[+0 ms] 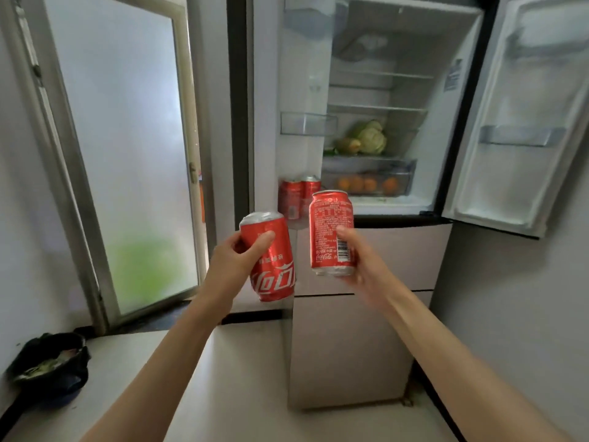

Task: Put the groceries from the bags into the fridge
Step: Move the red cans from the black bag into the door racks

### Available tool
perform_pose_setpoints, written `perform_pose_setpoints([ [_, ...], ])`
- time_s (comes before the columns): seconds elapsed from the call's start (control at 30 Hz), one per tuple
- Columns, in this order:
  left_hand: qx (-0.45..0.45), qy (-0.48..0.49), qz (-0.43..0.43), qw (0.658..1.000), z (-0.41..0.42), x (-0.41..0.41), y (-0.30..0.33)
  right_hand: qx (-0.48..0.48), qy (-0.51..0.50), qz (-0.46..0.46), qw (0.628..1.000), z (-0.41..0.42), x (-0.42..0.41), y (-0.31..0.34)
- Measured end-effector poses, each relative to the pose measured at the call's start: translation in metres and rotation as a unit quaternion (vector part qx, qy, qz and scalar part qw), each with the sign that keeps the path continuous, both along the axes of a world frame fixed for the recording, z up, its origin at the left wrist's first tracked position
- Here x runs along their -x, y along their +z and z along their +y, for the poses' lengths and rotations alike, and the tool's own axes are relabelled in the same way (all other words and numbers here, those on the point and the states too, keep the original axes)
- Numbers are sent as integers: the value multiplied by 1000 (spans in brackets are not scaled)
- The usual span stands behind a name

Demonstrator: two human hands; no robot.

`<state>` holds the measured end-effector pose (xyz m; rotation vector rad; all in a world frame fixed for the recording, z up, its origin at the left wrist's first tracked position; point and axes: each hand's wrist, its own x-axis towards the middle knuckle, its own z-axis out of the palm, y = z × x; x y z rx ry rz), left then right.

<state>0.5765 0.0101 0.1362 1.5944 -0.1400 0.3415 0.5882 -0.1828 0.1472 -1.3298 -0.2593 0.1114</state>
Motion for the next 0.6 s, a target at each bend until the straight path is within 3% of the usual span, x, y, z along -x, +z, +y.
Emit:
perform_pose_setpoints([
  [0.2, -38, 16, -50, 998, -45, -84, 57, -62, -23, -34, 997, -42, -87, 46],
  [0.47, -92, 103, -128, 982, -89, -178, 139, -47, 21, -156, 986, -91, -207, 113],
  [0.6, -73, 153, -169, 971, -114, -216, 188, -53, 23, -197, 979, -100, -265, 155],
])
